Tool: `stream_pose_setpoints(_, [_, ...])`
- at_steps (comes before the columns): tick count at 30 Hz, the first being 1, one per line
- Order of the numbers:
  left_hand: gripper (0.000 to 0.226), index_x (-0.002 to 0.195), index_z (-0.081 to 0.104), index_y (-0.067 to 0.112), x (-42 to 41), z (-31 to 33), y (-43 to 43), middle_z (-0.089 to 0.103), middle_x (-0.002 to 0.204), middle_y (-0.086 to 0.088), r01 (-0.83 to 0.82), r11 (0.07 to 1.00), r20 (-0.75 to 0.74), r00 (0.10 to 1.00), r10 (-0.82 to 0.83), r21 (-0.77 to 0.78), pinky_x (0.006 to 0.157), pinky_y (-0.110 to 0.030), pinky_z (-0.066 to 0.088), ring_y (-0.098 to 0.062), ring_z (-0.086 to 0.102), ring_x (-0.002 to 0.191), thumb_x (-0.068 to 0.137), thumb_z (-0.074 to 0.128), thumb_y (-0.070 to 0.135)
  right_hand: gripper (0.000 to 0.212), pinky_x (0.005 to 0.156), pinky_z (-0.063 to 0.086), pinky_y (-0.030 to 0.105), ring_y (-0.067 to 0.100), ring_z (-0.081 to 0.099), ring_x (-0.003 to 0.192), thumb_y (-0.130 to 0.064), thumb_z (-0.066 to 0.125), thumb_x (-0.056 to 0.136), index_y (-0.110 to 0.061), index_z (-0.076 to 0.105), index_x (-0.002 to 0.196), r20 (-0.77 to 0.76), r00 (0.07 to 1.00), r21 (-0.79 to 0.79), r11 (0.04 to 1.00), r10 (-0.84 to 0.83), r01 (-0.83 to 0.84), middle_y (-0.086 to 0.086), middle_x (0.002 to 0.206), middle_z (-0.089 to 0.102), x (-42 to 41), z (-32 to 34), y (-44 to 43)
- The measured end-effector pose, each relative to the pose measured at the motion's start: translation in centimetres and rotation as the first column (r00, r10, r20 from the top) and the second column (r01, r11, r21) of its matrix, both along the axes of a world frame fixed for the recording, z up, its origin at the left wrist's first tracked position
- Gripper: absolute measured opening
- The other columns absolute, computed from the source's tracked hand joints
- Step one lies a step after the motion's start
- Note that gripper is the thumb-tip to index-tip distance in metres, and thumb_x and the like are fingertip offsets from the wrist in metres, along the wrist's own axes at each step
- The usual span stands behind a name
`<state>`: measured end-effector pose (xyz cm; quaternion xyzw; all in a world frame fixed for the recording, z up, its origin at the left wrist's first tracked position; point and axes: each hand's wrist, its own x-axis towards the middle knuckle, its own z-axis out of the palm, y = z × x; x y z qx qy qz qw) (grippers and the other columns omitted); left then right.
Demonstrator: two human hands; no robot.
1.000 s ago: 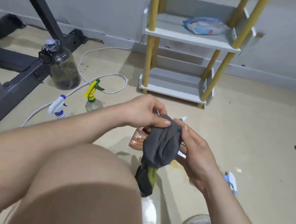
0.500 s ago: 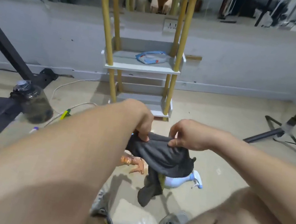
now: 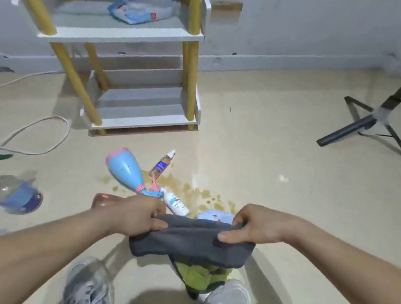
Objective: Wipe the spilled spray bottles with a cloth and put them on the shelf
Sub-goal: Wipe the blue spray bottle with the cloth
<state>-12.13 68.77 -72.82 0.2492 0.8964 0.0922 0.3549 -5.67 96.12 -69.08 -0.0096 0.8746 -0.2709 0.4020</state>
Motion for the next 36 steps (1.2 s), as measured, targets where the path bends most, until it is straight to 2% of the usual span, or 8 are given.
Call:
stream_pose_setpoints(5, [0.028,0.076,0.056,0.019,-1.2,-6.3,3.6,0.058,0.082,-0.003,0.241,0.960,-0.004,0.970,-0.244,-0.140,0.063,-0.032,0.041,-0.023,0.057,0.081,0.091,0.049,0.040,0.038,0.056,0.028,0.027,0.013,0.034,0.056,-0.026,0.069,0.063,-0.019,0.033,0.054,-0.026,0.929,-0.058,0.928,-0.369,0.367,-0.008,0.050,0.031,1.9,-8.6,1.0])
stream_pose_setpoints(8, [0.015,0.099,0.061,0.029,-2.1,-8.8,7.3,0.057,0.102,0.000,0.102,0.993,-0.021,0.995,-0.101,0.055,0.085,-0.040,0.048,-0.026,0.054,0.109,0.091,0.051,0.037,0.031,0.050,0.029,0.024,0.012,0.036,0.054,-0.011,0.064,0.068,-0.018,0.035,0.059,0.058,0.832,-0.093,0.827,-0.551,0.555,-0.012,0.050,0.036,2.4,-11.2,1.2])
stream_pose_setpoints(15, [0.072,0.123,0.039,0.016,-1.3,-13.2,12.3,0.049,0.103,0.000,-0.030,0.990,0.096,0.994,0.044,-0.138,0.079,-0.036,0.037,-0.022,0.042,0.106,0.073,0.067,0.059,0.011,0.057,0.037,0.020,0.016,0.052,0.072,-0.003,0.055,0.079,-0.013,0.053,0.083,-0.143,0.745,0.012,0.751,-0.652,0.660,-0.004,0.075,0.057,2.0,-13.9,3.0])
stream_pose_setpoints(17, [0.068,0.118,0.047,0.014,-2.2,-13.8,12.4,0.048,0.095,0.002,-0.150,0.984,0.227,0.959,0.169,-0.099,0.078,-0.032,0.040,-0.020,0.046,0.100,0.074,0.067,0.061,0.013,0.055,0.037,0.023,0.021,0.051,0.070,-0.004,0.054,0.080,-0.016,0.051,0.084,-0.270,0.780,0.071,0.796,-0.565,0.601,-0.007,0.071,0.054,1.6,-13.2,3.8])
stream_pose_setpoints(21, [0.049,0.082,0.052,0.016,-2.6,-14.3,12.4,0.044,0.072,0.005,-0.116,0.986,0.220,0.965,0.140,-0.117,0.068,-0.030,0.037,-0.020,0.044,0.079,0.074,0.066,0.061,0.013,0.059,0.036,0.033,0.028,0.046,0.073,-0.014,0.046,0.087,-0.021,0.042,0.097,-0.328,0.940,0.461,0.884,0.094,0.073,-0.003,0.083,0.049,0.8,-10.8,5.2])
stream_pose_setpoints(25, [0.050,0.091,0.046,0.018,-0.2,-14.5,13.8,0.049,0.079,0.005,-0.072,0.984,0.162,0.982,0.099,-0.162,0.074,-0.031,0.044,-0.021,0.050,0.088,0.069,0.067,0.059,0.012,0.064,0.048,0.036,0.031,0.054,0.074,-0.006,0.053,0.081,-0.014,0.048,0.087,-0.466,0.822,0.158,0.883,-0.328,0.443,0.004,0.076,0.059,-0.8,-8.1,6.7])
stream_pose_setpoints(29, [0.061,0.097,0.048,0.016,1.3,-14.0,14.3,0.058,0.086,0.005,-0.282,0.955,0.284,0.912,0.296,-0.090,0.063,-0.026,0.042,-0.017,0.057,0.079,0.064,0.075,0.061,0.015,0.062,0.043,0.033,0.023,0.055,0.069,0.005,0.052,0.082,-0.007,0.060,0.086,-0.192,0.632,-0.286,0.659,-0.750,0.695,0.009,0.075,0.061,-2.4,-4.1,7.5])
stream_pose_setpoints(36, [0.062,0.095,0.064,0.011,-2.5,-5.2,5.7,0.067,0.073,-0.006,-0.462,0.886,0.401,0.819,0.410,0.037,0.056,-0.029,0.048,-0.021,0.062,0.060,0.050,0.080,0.051,0.019,0.065,0.053,0.026,0.011,0.067,0.076,-0.005,0.066,0.084,-0.022,0.068,0.091,-0.032,0.968,-0.249,0.940,-0.249,0.233,0.001,0.086,0.072,-4.8,2.6,2.5])
